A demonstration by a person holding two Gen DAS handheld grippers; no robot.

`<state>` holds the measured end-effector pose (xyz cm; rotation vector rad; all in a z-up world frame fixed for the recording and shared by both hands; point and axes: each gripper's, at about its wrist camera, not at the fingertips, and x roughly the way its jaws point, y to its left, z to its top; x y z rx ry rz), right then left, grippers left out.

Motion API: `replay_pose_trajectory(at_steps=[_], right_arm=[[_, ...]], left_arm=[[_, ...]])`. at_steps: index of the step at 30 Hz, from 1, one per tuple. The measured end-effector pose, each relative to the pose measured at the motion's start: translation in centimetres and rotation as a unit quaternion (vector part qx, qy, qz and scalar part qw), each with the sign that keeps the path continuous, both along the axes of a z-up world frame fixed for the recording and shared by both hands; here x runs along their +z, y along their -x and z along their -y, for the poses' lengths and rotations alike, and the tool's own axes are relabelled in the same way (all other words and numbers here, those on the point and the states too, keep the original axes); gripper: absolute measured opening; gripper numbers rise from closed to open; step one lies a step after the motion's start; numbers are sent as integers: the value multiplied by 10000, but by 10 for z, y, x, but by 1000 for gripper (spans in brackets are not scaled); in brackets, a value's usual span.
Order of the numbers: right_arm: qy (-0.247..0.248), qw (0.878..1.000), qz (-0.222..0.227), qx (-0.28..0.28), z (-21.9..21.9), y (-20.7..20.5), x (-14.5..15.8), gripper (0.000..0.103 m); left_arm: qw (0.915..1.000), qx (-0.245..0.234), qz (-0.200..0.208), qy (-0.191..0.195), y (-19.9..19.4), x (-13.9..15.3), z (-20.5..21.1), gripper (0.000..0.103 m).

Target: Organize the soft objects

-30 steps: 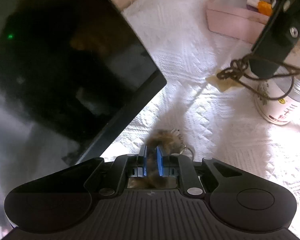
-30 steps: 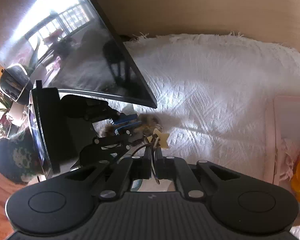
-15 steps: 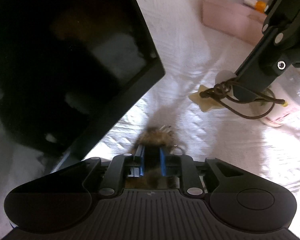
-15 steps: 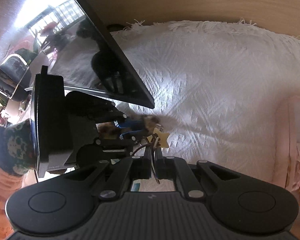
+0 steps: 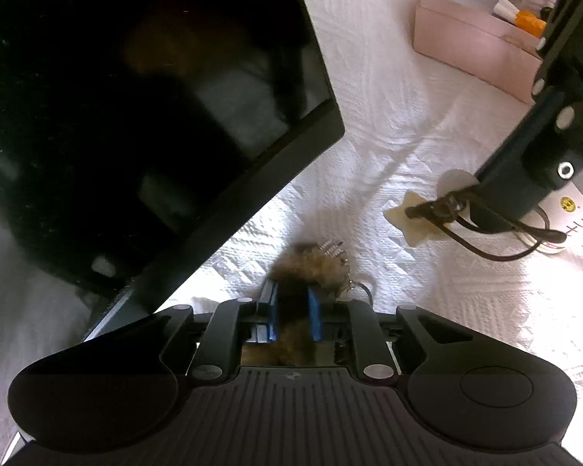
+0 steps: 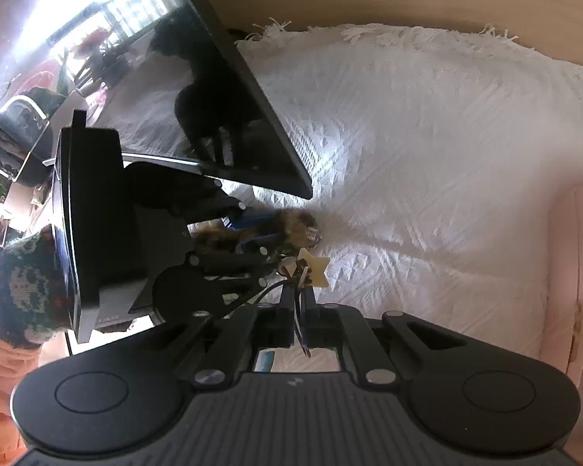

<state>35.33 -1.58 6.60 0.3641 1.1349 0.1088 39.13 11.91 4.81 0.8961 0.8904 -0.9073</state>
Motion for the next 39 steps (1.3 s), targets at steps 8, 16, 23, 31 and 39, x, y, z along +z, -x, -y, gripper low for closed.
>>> replay_pose_trajectory(at_steps=[8, 16, 23, 31, 39], right_arm=[[1, 10000, 39, -38, -1, 3, 5, 3], [-10, 9999, 97, -131, 7, 11, 9, 3], [-48, 9994, 308, -170, 14, 18, 21, 3], [-111, 9966, 806, -151, 16, 43, 58, 3], [-99, 9915, 1301, 27, 8, 73, 105, 3]], left_arm=[[9997, 202, 161, 33, 11, -4, 5, 15], [9981, 459, 189, 358, 18, 7, -10, 6], [9953, 504, 477, 674, 33, 54, -29, 4], [9853, 640, 958, 1259, 72, 122, -55, 4], [9710, 979, 1271, 1775, 120, 192, -84, 4]])
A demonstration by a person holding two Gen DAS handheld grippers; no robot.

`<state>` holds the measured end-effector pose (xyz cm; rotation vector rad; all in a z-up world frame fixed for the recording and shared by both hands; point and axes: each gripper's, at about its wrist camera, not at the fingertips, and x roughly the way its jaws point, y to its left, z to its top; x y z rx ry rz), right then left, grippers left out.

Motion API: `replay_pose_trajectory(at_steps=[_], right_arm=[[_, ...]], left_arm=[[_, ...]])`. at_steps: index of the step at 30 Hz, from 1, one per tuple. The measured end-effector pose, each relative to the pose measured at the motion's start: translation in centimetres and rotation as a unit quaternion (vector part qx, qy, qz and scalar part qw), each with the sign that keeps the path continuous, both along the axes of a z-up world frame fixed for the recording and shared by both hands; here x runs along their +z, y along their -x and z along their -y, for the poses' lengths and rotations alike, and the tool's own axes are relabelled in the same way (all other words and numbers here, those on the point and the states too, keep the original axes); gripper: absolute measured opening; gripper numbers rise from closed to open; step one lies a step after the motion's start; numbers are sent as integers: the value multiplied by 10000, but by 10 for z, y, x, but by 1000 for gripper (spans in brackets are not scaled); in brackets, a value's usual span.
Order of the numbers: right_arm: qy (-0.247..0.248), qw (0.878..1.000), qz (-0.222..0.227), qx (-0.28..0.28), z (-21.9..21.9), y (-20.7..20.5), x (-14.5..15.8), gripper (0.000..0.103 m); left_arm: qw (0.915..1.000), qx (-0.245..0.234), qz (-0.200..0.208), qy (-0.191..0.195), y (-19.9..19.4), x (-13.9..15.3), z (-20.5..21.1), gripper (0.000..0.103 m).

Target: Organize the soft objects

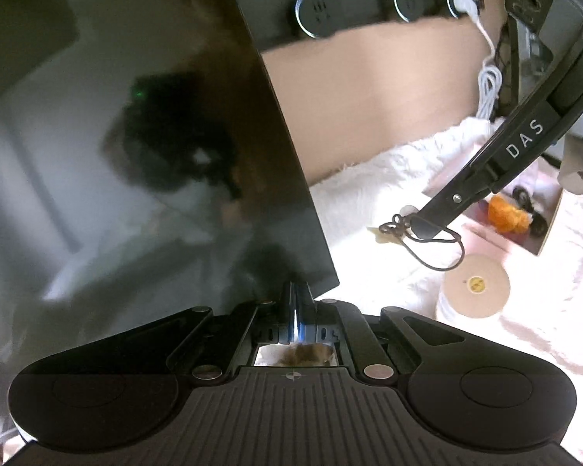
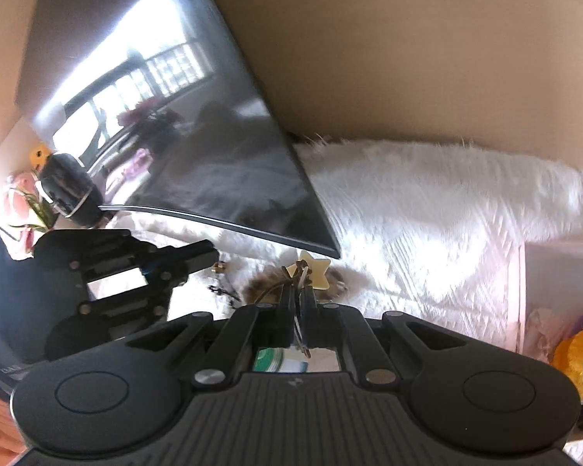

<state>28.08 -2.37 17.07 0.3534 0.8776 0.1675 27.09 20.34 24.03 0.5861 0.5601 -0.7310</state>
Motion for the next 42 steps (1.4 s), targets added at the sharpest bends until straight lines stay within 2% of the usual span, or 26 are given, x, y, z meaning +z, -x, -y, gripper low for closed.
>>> replay_pose_trajectory(at_steps=[2, 4, 6, 8, 12, 14, 16, 18, 20, 24, 27, 33, 37, 39, 40, 42], right_arm=[[12, 9999, 24, 97, -5, 4, 5, 3], [67, 9998, 15, 163, -10, 5, 4, 3], [79, 9998, -83, 136, -12, 3, -5, 3], [64, 9996, -267, 73, -13, -1, -20, 3], [93, 9980, -622, -4, -15, -21, -58, 3], [144, 9975, -690, 13, -17, -27, -73, 4], [260, 9980, -550, 149, -19, -26, -79, 5], [339, 9985, -374, 226, -18, -23, -80, 14], [300, 9989, -194, 312, -13, -19, -78, 30], [308, 9992, 12, 261, 3, -3, -78, 34], [163, 9995, 130, 240, 13, 13, -80, 34], [377, 9983, 295, 337, 7, 22, -75, 34], [555, 9969, 394, 384, 4, 20, -73, 34], [543, 9972, 380, 344, 7, 17, -73, 34], [559, 9973, 369, 316, 8, 16, -73, 34], [576, 9973, 332, 309, 9, 15, -74, 34]], left_arm=[[9998, 148, -152, 24, 4, -3, -5, 7], [9978, 423, -475, 201, -3, -12, -13, 9], [9904, 813, -1064, 350, -17, -26, -17, 9], [9853, 966, -1377, 300, -28, -39, -13, 10], [9941, 140, -1074, 33, -29, -58, 9, 14], [9933, -66, -1127, -230, -35, -74, 26, 14], [9913, -159, -1156, -607, -46, -90, 44, 15], [9888, -271, -1108, -963, -55, -108, 58, 15], [9857, -418, -1008, -1284, -58, -119, 60, 15], [9792, -766, -750, -1720, -65, -140, 69, 17], [9788, -879, -597, -1752, -72, -149, 76, 17], [9685, -1232, -1035, -1900, -80, -168, 84, 20], [9632, -1461, -1198, -1914, -86, -165, 81, 20], [9639, -1481, -1159, -1885, -90, -162, 78, 24], [9650, -1456, -1074, -1899, -91, -162, 78, 20], [9645, -1450, -1033, -1952, -91, -165, 76, 21]])
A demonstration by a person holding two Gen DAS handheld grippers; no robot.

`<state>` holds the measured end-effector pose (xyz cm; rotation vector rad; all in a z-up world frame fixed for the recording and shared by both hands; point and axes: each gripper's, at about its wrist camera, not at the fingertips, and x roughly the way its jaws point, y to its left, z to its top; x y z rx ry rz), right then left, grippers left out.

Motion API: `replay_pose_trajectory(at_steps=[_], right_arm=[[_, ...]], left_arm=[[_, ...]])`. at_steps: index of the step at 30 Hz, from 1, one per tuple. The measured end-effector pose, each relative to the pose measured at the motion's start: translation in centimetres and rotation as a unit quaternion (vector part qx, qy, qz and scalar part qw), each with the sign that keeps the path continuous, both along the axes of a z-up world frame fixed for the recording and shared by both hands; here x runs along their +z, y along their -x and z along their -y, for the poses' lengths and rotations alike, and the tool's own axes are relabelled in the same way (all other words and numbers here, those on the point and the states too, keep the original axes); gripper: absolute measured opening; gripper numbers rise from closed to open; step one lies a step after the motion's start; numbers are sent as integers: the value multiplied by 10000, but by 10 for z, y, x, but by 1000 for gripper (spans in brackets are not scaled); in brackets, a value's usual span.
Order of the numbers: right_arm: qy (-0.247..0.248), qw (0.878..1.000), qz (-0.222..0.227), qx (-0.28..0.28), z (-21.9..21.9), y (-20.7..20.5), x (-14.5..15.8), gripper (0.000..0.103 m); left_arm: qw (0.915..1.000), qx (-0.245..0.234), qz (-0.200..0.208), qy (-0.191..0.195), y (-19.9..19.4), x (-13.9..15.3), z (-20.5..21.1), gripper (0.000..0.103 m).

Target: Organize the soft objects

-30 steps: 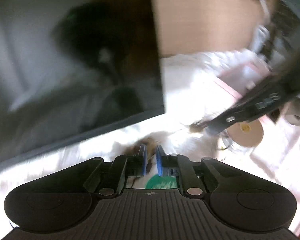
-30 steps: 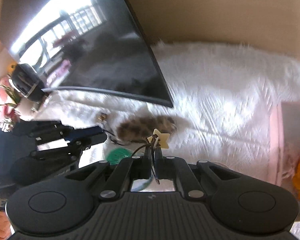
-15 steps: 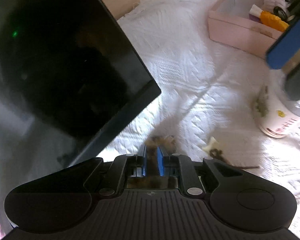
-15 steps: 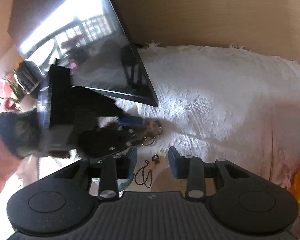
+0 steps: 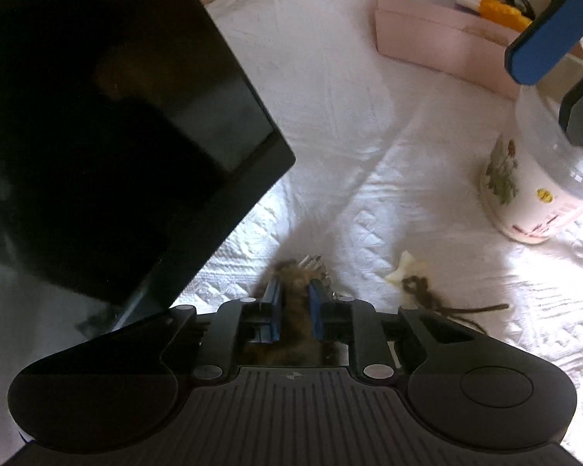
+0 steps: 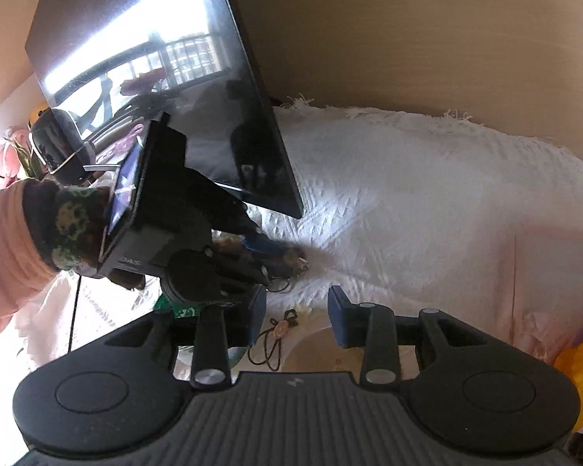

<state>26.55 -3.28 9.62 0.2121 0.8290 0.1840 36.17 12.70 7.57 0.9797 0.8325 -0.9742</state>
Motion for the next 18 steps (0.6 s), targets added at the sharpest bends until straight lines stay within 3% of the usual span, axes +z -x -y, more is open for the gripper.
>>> replay_pose_trajectory(at_steps=[11, 15, 18], right_arm=[[242, 9994, -194, 176, -7, -7, -1, 35], [291, 9994, -175, 93, -4, -8, 4, 35], [398, 9989, -215, 101, -5, -10, 3, 35]], left_arm=[[9973, 705, -172, 122, -18, 2, -2, 20], [9991, 365, 201, 12, -1, 8, -7, 24], [9991, 376, 130, 110, -3, 8, -14, 23]])
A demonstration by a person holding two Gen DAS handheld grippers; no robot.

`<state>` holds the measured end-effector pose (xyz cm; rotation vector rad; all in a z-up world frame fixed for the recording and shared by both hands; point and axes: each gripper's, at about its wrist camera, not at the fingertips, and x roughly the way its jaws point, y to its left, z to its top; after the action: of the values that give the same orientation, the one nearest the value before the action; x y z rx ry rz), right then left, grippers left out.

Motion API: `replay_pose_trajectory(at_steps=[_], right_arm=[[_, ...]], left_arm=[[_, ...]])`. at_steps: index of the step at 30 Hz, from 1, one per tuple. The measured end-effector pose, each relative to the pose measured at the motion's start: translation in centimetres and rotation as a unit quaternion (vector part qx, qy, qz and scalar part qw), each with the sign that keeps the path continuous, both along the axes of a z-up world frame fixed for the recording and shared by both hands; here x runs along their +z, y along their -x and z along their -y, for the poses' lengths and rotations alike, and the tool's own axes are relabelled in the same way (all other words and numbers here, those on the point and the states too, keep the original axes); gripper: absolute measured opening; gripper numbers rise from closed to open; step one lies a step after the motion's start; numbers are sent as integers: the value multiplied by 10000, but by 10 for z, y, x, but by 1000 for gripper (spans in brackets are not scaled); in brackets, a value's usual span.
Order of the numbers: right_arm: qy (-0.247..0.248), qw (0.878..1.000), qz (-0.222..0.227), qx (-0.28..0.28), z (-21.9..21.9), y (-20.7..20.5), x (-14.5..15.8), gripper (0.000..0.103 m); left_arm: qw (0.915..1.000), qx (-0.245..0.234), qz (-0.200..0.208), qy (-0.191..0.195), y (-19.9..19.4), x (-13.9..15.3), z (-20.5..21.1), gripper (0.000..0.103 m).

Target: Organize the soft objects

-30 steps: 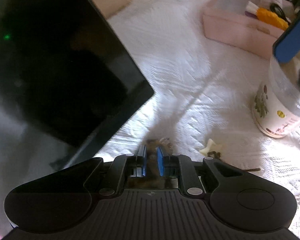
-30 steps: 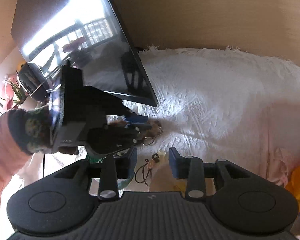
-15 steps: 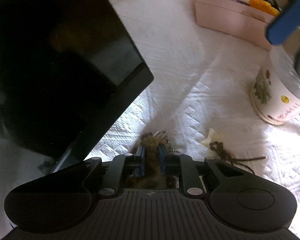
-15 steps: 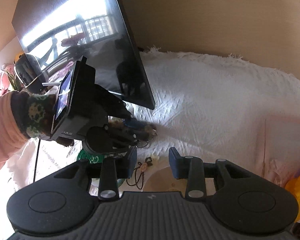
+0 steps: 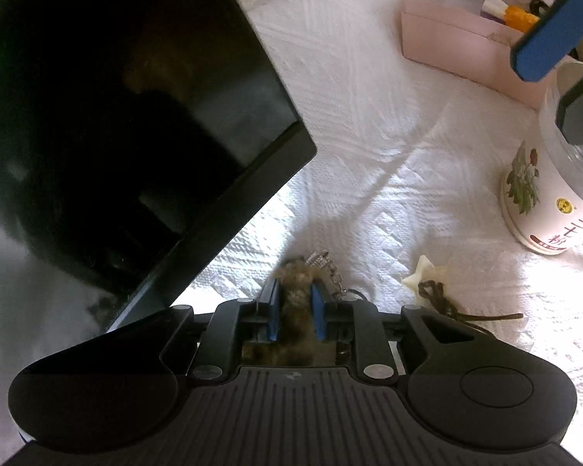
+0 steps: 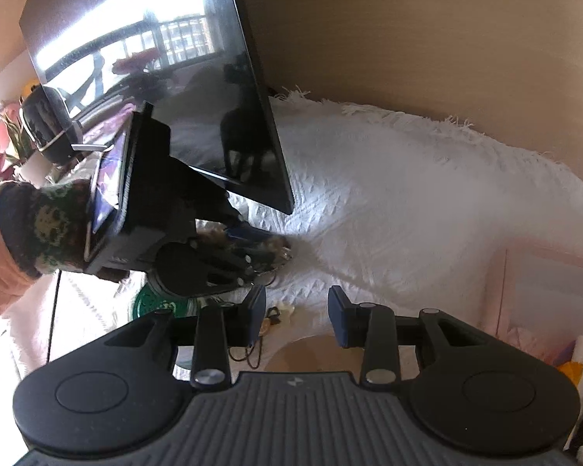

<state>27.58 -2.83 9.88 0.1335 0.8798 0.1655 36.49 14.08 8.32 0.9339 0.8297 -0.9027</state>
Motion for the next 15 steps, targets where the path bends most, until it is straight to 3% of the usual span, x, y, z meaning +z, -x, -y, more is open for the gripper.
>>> replay_pose_trajectory(at_steps=[5, 10, 15], right_arm=[[-76, 9999, -99, 100, -2, -3, -4, 35], [-22, 9999, -101, 121, -4, -5, -3, 35], [129, 9997, -91, 187, -9, -9, 0, 35]], left_arm=[[9992, 213, -259, 236, -13, 0, -9, 23], [9956, 301, -388, 801, -21, 4, -31, 24], [9901, 659, -709, 1016, -34, 13, -40, 15]])
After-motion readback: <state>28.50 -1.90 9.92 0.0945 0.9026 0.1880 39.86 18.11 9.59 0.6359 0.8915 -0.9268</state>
